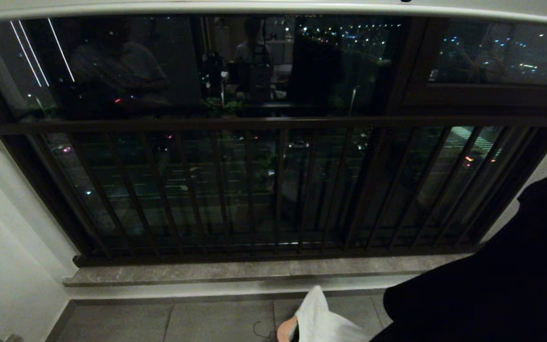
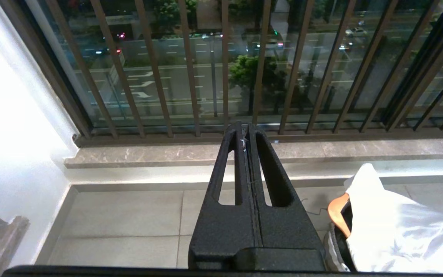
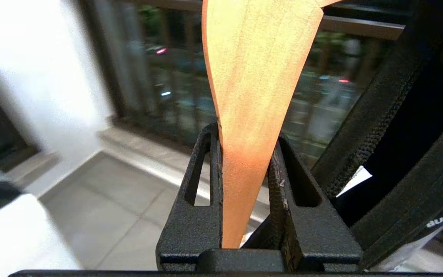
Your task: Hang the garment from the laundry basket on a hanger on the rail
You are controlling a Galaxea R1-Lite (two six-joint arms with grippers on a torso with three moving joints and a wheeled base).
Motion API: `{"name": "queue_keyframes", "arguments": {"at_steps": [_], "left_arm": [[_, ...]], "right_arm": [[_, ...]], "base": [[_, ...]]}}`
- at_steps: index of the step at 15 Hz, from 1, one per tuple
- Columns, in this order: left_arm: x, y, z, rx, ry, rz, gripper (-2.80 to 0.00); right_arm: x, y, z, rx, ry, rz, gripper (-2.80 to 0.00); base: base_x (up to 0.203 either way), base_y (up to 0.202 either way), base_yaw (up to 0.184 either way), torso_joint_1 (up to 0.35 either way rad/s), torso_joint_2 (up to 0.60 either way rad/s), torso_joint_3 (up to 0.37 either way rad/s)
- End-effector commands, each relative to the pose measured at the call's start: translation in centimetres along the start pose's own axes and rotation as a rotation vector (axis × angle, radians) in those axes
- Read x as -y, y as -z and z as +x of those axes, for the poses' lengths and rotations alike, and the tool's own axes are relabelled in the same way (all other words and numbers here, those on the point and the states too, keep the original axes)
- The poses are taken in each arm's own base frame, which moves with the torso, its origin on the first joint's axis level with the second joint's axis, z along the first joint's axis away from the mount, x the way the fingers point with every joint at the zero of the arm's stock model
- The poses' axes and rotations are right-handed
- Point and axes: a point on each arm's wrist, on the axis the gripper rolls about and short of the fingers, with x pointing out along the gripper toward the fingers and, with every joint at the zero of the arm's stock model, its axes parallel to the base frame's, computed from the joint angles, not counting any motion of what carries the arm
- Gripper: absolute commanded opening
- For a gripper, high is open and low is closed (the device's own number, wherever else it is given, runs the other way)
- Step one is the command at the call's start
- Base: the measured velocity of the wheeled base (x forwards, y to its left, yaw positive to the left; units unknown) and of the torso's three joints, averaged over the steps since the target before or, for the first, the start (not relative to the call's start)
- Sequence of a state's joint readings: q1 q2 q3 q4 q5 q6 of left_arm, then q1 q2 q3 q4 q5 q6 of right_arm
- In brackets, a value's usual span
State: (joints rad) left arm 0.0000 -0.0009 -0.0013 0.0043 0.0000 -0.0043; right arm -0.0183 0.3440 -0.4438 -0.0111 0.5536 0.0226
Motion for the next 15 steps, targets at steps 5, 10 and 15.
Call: {"name": "queue_keyframes", "arguments": {"at_steps": [5,10,15], "left_arm": [[0.0,0.0,0.0,0.0,0.0,0.001,-2.8],[0.0,0.0,0.0,-0.002,0.0,0.001,-2.8],[0.0,0.0,0.0,-0.001,0.0,0.001,-2.8]], "right_arm": [[2.9,-2.2,5.6,-0.15,-0.211,0.12,-2.8],[5.8,-3.9,11.4,-0.158,-0.413,0.285,-2.8],[8.4,-4.1,16.5,-0.133,-0.541,0.32,-2.8]], "base": [[0.0,0.0,0.0,0.0,0.0,0.0],[0.0,0.0,0.0,0.0,0.0,0.0],[0.0,0.0,0.0,0.0,0.0,0.0]]}}
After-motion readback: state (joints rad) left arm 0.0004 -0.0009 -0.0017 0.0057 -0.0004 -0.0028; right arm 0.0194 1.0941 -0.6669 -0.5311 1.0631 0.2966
